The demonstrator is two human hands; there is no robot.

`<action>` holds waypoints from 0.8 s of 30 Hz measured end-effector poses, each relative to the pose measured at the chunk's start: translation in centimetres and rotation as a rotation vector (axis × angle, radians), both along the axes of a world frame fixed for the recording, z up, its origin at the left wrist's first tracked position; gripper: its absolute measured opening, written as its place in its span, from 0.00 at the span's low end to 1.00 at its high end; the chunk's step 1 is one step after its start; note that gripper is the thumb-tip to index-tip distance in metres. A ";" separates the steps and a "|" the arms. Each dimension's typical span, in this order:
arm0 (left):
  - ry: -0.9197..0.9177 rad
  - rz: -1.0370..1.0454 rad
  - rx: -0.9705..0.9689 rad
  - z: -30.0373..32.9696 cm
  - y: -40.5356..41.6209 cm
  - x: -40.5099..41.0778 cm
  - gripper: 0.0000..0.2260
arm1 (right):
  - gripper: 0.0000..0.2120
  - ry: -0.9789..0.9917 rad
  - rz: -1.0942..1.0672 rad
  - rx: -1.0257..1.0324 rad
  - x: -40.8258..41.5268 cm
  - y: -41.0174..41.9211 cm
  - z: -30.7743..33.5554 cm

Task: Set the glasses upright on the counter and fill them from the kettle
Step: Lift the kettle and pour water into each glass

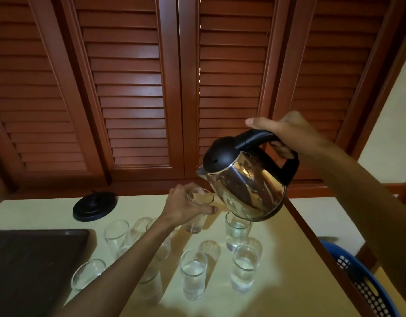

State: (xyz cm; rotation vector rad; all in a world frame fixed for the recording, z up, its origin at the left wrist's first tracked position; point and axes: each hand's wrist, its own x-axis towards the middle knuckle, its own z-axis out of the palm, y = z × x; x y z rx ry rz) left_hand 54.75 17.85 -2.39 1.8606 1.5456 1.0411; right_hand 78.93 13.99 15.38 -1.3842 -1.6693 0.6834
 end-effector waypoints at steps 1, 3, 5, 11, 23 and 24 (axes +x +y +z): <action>0.066 -0.001 0.010 -0.3 0.1 0.0 0.22 | 0.26 0.009 -0.011 -0.004 0.0 -0.1 -0.1; 0.180 0.009 0.008 -0.9 0.3 -0.1 0.25 | 0.26 0.021 -0.016 -0.001 0.1 -0.2 -0.4; 0.249 0.032 -0.017 -1.3 0.3 -0.2 0.29 | 0.26 0.036 -0.009 0.006 0.3 -0.2 -0.8; 0.437 0.038 -0.100 -2.3 0.4 0.0 0.34 | 0.28 0.043 -0.008 0.011 0.4 0.0 -1.6; 0.532 -0.045 -0.186 -2.8 0.2 -0.2 0.38 | 0.29 0.058 0.010 0.008 -0.4 0.6 -2.2; 0.531 -0.051 -0.193 -2.8 0.1 -0.2 0.38 | 0.29 0.058 0.018 0.006 -0.6 0.6 -2.3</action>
